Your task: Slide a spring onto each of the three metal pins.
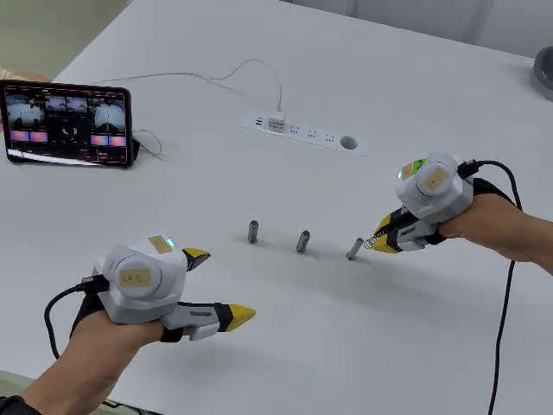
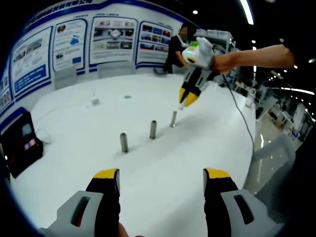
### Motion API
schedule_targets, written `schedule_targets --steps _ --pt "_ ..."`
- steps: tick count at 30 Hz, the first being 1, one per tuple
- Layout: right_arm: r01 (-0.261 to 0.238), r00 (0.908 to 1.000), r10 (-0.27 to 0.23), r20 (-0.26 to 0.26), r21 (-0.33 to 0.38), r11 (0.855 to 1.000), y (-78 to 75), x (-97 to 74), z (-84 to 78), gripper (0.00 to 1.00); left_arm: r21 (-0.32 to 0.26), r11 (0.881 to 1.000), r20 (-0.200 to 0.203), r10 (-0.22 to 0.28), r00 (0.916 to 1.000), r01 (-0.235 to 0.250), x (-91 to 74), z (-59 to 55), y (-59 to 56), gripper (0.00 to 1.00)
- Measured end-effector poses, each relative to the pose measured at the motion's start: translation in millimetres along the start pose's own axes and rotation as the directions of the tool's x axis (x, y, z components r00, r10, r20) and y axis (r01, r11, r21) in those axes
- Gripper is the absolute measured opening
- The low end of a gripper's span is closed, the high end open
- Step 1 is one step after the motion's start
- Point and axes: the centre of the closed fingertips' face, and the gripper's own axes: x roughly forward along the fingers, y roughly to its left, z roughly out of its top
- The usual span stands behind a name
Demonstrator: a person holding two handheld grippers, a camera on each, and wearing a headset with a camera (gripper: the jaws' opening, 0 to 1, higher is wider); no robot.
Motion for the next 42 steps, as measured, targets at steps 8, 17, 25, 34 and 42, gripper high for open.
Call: schedule_targets --steps 8,17,25,34,42 --pt "-0.005 0.9999 0.005 -0.015 -0.006 1.000 -3.4 7.7 1.8 0.13 -0.014 1.000 -0.001 0.014 0.9999 -0.014 -5.5 -3.1 4.7 0.69" --pt "-0.011 0.9998 0.011 -0.016 0.003 1.000 -5.2 12.8 2.3 0.13 -0.026 0.999 0.002 0.018 0.9998 -0.018 -8.0 -3.9 6.8 0.69" --pt "-0.018 0.9996 0.018 -0.020 0.000 1.000 -6.0 16.2 3.6 0.13 -0.026 1.000 0.001 0.011 0.9999 -0.011 -5.3 -3.8 5.1 0.69" --pt "-0.026 0.9993 0.026 -0.026 -0.008 1.000 -7.2 21.1 8.4 0.13 -0.023 1.000 0.006 0.014 0.9999 -0.014 -6.3 -0.9 6.0 0.68" --pt "-0.040 0.9984 0.039 -0.040 -0.016 0.999 -5.1 29.5 8.0 0.13 -0.028 0.999 0.002 0.019 0.9998 -0.019 -9.5 -3.6 7.1 0.68"
